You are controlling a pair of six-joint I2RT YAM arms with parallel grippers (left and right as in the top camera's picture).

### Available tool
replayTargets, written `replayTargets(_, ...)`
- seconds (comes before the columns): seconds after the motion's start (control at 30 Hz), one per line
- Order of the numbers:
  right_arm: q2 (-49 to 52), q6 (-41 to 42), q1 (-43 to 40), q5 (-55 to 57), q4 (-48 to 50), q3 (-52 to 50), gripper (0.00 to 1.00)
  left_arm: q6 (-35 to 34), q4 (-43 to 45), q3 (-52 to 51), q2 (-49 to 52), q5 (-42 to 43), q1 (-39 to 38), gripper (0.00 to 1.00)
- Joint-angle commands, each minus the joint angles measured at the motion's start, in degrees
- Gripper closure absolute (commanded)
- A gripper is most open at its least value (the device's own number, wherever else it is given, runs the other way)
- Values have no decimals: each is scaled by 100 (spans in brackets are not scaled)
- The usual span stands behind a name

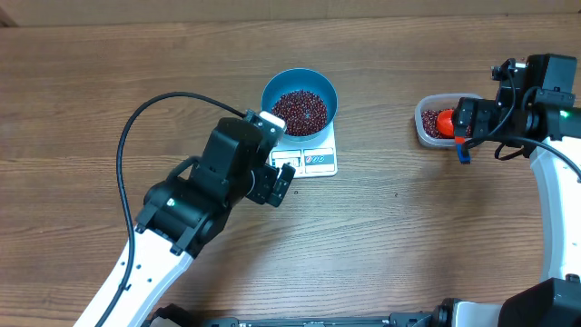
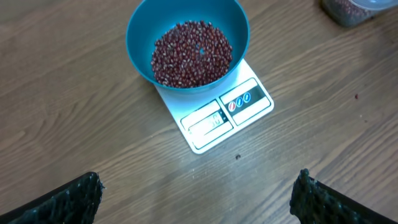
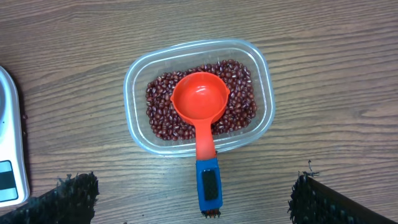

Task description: Scoop item into bowl and weigh 150g on scale

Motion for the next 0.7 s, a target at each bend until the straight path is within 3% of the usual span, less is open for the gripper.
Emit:
replayTargets(0.0, -59, -44, -20, 52, 13, 103, 0, 9, 310, -579, -404, -52, 31, 0)
replayTargets(0.3, -59, -44, -20, 52, 13, 103, 0, 4, 1856, -2511, -1749, 118, 31, 0)
replayTargets(0.67, -59, -44, -20, 52, 13, 103, 0, -20, 3506, -4186, -3600, -24, 282, 0)
